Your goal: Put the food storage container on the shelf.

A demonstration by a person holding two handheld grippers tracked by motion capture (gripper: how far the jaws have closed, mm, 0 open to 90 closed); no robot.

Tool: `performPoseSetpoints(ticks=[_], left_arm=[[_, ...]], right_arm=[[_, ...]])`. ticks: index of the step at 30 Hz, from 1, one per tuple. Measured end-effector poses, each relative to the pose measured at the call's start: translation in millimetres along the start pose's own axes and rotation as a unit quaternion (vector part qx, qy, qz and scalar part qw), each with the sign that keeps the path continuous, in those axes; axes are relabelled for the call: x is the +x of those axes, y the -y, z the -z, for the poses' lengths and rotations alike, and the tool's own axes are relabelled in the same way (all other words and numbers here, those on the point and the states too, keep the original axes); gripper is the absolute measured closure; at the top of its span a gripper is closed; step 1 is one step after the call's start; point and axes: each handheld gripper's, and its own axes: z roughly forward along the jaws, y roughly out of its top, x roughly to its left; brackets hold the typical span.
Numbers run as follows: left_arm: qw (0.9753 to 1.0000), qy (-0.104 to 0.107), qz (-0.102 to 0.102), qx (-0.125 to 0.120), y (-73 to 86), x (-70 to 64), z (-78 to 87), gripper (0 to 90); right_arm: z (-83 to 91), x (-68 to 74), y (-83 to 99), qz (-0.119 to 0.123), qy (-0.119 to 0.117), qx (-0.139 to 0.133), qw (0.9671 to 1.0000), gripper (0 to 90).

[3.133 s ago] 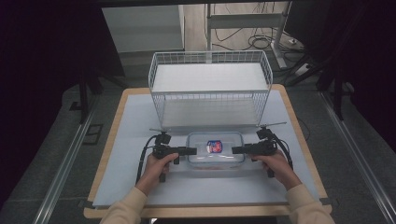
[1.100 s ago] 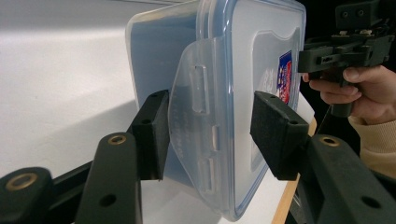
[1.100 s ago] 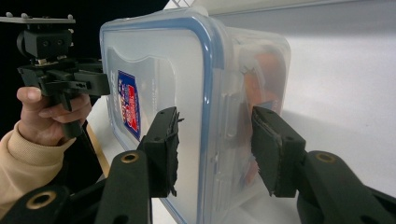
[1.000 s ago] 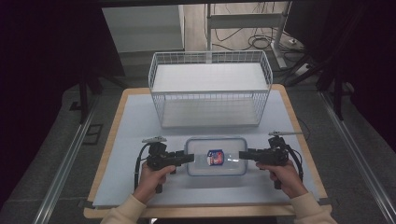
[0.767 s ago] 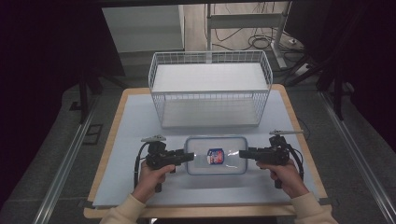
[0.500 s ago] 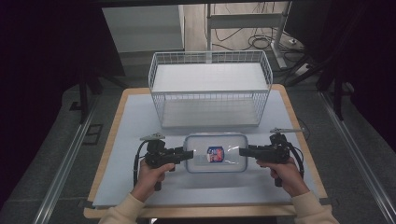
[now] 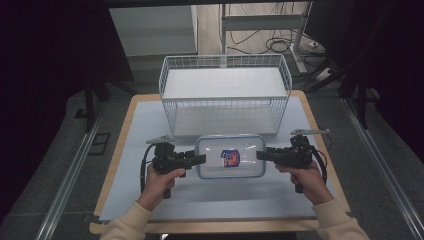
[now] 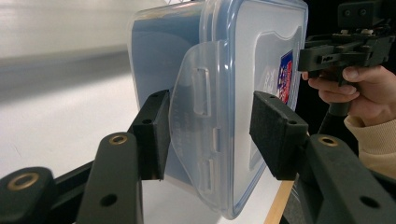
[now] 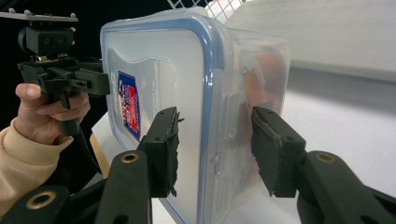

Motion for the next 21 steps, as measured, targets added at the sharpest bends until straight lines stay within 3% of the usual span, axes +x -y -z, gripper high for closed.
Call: performPoseSetpoints(ticks=[21], left_arm=[[0.9991,0.003,-0.03,-0.029,-59.6,-12.3,12.8,49.7]], right_arm=[[16.3,17.1,-59.1,0.043,0.007,-0.031,0.9986,53.1]])
